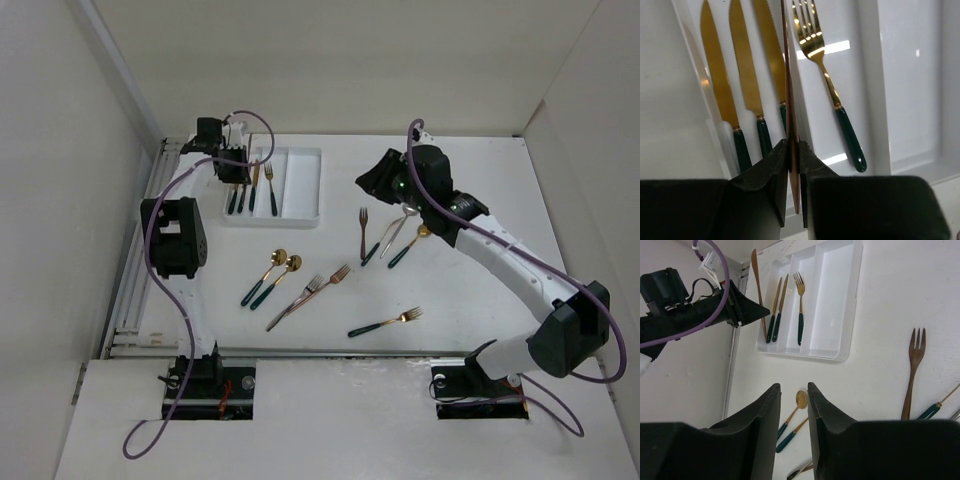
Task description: Sort the eating utensils into containers
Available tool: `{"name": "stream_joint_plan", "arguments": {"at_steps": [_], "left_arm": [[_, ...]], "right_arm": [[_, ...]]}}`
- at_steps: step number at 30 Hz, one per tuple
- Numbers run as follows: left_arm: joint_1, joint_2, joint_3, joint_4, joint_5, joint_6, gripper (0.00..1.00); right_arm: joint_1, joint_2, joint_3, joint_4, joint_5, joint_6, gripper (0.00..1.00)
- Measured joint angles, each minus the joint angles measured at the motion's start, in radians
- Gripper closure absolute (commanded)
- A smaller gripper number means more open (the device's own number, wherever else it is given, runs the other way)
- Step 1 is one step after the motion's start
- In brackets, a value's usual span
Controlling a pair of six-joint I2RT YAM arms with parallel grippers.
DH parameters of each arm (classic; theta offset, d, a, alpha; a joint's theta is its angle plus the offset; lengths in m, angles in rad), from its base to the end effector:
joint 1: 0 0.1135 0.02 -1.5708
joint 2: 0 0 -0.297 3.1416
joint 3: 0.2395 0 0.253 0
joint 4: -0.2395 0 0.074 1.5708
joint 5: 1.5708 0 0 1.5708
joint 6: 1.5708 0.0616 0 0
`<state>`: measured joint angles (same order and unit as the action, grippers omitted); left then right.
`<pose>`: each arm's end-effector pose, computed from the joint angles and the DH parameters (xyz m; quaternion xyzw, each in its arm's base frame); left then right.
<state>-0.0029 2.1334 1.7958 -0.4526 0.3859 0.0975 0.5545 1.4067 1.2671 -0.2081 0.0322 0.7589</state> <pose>0.5224 -0.0247 0.2468 0.1184 0.9028 -0.1595 0.3814 0.2992 0.1829 0.3856 0.0927 0.8134 0.3400 0.4627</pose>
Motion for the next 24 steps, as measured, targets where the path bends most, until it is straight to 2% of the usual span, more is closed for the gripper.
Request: {"name": "stream_joint_plan", "arguments": {"at_steps": [9,12,15,18,20,24], "left_arm": [[0.021,0.118,0.105,-0.012,-0.049,0.053,1.00],[0.022,0.146,0.117,-0.023,-0.051,0.068,0.99],[0.019,0.156,0.117,-0.039,-0.051,0.077,0.85],[0.017,0.157,0.118,-0.043,-0.050,0.089,0.58],[0.015,0.157,0.118,-0.042,-0.045,0.092,0.51],[0.006,0.156,0.118,-0.042,-0.047,0.093,0.50]], "right_arm": [[-0.034,0.000,0.000,-0.001,-0.003,-0.003,0.67],[-0.037,0.000,0.000,-0.002,-0.003,-0.004,0.59],[-0.037,0.004,0.008,-0.014,-0.003,-0.003,0.42],[-0.042,0.014,0.032,-0.056,0.011,-0.006,0.39],[-0.044,0.021,0.049,-0.100,0.034,-0.007,0.39],[-0.050,0.029,0.060,-0.220,0.111,0.003,0.40]]}}
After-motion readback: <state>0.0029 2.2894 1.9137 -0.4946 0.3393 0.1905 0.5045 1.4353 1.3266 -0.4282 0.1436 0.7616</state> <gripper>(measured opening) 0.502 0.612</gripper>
